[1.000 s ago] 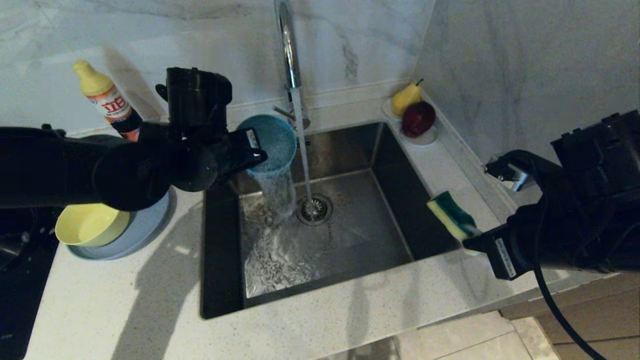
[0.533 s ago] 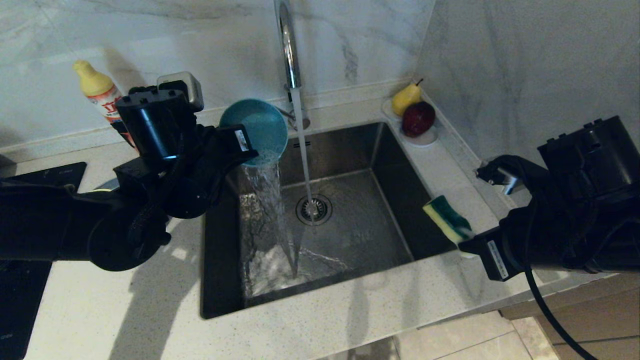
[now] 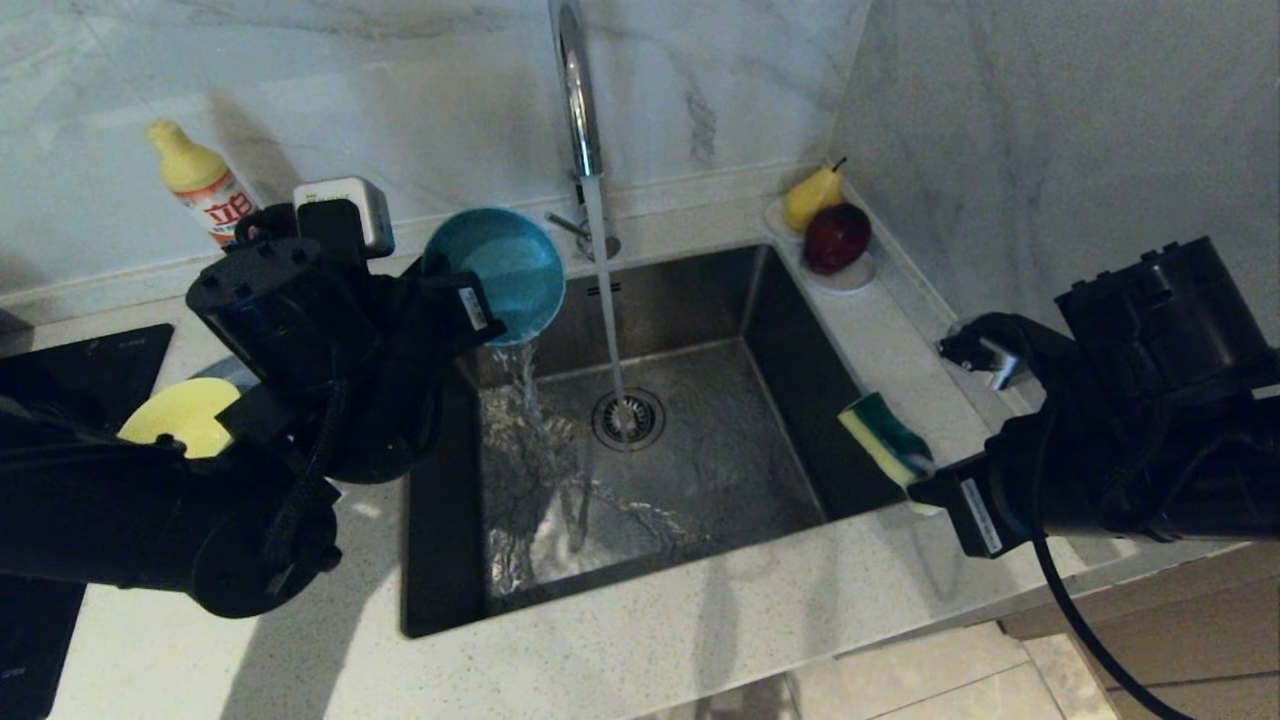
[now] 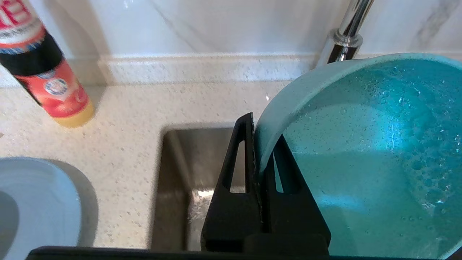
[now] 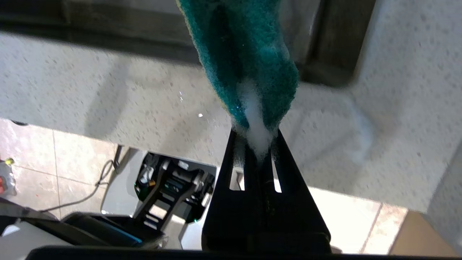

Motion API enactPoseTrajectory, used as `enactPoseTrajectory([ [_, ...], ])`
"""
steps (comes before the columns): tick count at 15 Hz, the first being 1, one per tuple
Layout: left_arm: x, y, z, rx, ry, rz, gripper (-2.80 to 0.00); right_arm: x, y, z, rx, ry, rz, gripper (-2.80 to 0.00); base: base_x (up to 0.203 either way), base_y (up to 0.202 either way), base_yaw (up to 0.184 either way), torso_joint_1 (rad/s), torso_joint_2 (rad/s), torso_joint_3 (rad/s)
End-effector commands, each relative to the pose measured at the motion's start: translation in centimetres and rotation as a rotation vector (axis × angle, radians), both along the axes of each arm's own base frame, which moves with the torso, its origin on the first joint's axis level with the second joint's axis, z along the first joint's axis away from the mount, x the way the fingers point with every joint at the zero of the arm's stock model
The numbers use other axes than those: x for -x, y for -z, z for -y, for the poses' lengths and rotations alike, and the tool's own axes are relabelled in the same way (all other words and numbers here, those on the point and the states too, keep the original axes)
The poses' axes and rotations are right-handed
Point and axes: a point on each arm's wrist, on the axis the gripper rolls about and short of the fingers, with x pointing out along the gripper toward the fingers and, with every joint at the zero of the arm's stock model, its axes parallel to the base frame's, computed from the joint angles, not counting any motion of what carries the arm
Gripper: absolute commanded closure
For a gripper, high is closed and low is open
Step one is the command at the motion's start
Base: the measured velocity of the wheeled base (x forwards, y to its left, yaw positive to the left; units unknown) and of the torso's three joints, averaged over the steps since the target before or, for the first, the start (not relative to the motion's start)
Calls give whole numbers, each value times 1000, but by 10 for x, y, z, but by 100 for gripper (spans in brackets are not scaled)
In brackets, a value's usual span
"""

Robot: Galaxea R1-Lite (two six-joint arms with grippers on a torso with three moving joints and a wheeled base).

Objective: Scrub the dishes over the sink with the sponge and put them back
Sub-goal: Wash the bowl

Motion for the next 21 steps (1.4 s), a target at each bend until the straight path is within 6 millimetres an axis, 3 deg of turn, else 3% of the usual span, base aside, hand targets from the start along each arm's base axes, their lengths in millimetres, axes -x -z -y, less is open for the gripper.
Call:
enactPoseTrajectory([
  [1, -3, 20, 1, -13, -12, 28, 0, -5, 5, -2, -1, -2, -7, 0, 0, 0, 0, 0, 0, 0],
  [8, 0, 11, 0, -33, -29, 106, 0, -7, 4, -3, -2, -1, -1, 0, 0, 0, 0, 0, 0, 0],
  [12, 2, 10, -1, -137, -38, 109, 0, -9, 5, -4, 1, -1, -5, 0, 0, 0, 0, 0, 0, 0],
  [18, 13, -11, -5, -142, -16, 175, 0, -11, 5, -5, 2, -2, -5, 0, 0, 0, 0, 0, 0, 0],
  [21, 12, -5, -5, -151, -11, 156, 0, -11, 7, -5, 12, -8, -7, 0, 0, 0, 0, 0, 0, 0],
])
